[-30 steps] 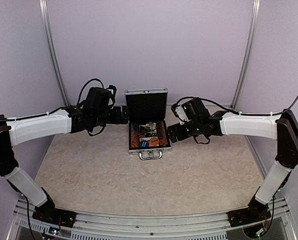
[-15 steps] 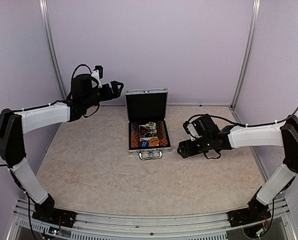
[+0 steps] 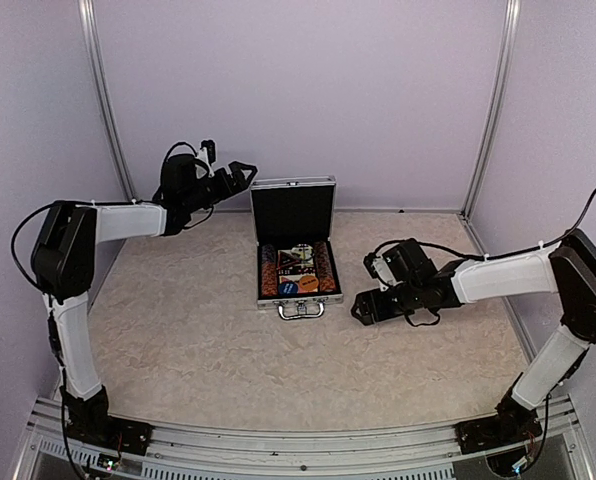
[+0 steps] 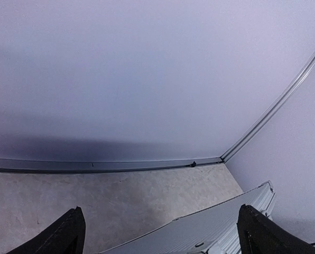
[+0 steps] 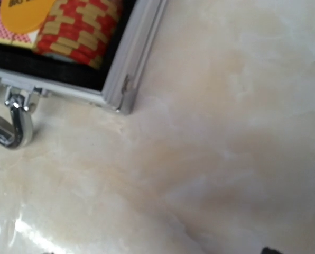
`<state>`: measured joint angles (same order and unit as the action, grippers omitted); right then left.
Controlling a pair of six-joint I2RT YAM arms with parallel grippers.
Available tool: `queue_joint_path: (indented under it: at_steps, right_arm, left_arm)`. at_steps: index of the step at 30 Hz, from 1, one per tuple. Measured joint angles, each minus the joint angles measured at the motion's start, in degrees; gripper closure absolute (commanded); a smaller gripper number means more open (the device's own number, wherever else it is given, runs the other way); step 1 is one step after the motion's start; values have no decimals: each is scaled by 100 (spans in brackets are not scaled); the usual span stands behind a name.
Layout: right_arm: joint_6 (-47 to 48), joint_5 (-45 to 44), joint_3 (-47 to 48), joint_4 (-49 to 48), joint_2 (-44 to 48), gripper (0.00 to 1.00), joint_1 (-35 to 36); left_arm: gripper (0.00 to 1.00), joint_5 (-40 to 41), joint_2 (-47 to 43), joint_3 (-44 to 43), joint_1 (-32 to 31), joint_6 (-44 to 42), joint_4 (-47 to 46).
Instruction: Pack up texas hold em set
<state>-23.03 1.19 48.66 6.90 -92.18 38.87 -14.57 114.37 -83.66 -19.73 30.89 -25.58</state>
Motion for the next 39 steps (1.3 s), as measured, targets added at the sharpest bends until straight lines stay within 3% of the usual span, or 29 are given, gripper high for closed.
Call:
queue_joint_path:
  at_steps: [3,13,19,24,29,36,39]
  right_arm:
    - [-4,160,0,-131,-179,18,-17]
    - [44,835,481,-315,-772,22,-376]
    - [87,1064,901,-356,-1014,23,-485]
    - [114,1233,1281,-356,-1257,25,-592]
    - [55,1729,1628,-472,-1725,48,-892]
    - [-457,2787,1399,-1268,-2009,48,-1408]
    - [-654,3193,1443,-1722,-2223,48,-1480]
  left_arm:
    - [2,-238,122,7,2,192,-175]
    - [20,-1222,503,120,-13,745,-949]
    - [21,-1606,452,409,-63,833,-1248]
    - [19,-1714,168,914,-155,807,-1377]
    - [18,-1738,-42,1394,-258,868,-1558]
    - [2,-1759,-337,1969,-411,951,-1639]
    - [1,-1735,-647,2159,-522,892,-1641]
